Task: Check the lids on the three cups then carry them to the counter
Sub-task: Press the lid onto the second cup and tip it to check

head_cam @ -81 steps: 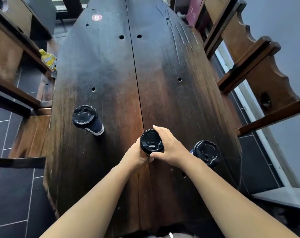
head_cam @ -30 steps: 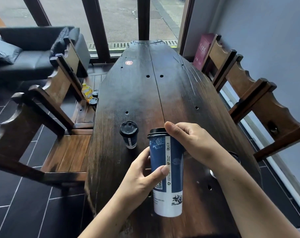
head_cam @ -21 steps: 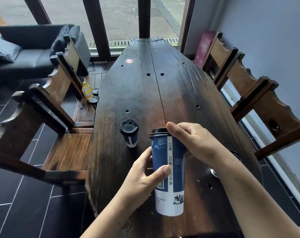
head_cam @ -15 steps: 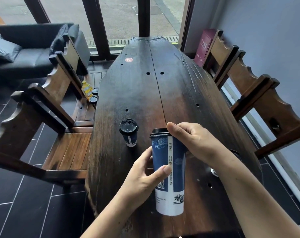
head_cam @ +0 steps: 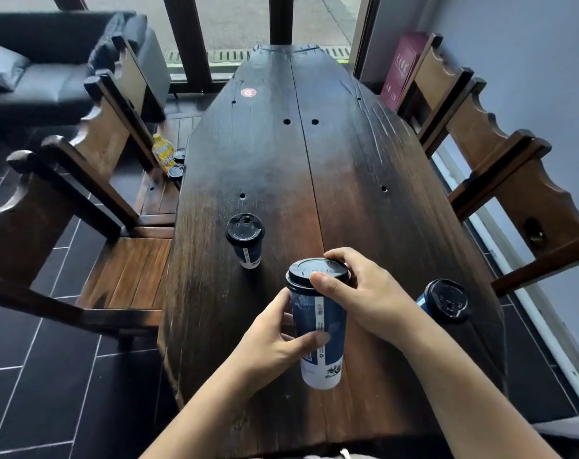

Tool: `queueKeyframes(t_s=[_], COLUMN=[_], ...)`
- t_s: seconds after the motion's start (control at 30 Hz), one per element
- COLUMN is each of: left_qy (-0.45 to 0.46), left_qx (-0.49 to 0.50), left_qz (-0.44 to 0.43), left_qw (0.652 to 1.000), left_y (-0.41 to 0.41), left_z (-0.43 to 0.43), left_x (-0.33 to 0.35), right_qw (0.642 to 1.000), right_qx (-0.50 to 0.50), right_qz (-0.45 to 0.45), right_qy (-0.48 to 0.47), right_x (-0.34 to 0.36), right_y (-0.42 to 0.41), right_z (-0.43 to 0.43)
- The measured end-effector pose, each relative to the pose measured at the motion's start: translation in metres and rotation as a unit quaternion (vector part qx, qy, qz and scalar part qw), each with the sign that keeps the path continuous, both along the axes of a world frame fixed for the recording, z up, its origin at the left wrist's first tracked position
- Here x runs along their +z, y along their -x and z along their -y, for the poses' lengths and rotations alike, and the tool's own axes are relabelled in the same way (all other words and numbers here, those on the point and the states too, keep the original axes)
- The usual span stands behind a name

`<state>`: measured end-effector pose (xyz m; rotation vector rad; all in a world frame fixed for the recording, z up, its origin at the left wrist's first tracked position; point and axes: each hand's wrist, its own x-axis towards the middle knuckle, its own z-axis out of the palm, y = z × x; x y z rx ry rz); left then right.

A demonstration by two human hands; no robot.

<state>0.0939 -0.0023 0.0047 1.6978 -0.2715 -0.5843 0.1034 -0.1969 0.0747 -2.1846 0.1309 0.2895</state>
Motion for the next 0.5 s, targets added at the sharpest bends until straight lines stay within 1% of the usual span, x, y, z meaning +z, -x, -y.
queueKeyframes(t_s=[0.17,0.3,0.5], left_qy=[-0.048,-0.077,-0.107], left_qx=[0.019,0.027,0.025], left_qz=[-0.015,-0.028,0.024], left_qw=[0.999,0.996,0.994], left_y=[-0.002,-0.016,-0.039], left_z=[0.006,0.002,-0.001], left_x=[-0.042,-0.074,-0.11], right_qw=[0.999,0.995,0.996], right_qx=[0.006,0.051,0.043], right_qz=[-0.053,-0.082,-0.072], right_qy=[-0.007,0.038,0.042], right_x=[-0.04,-0.067,-0.103], right_y=[0.001,-0.01,-0.033], right_z=[0.003,0.002,0.0])
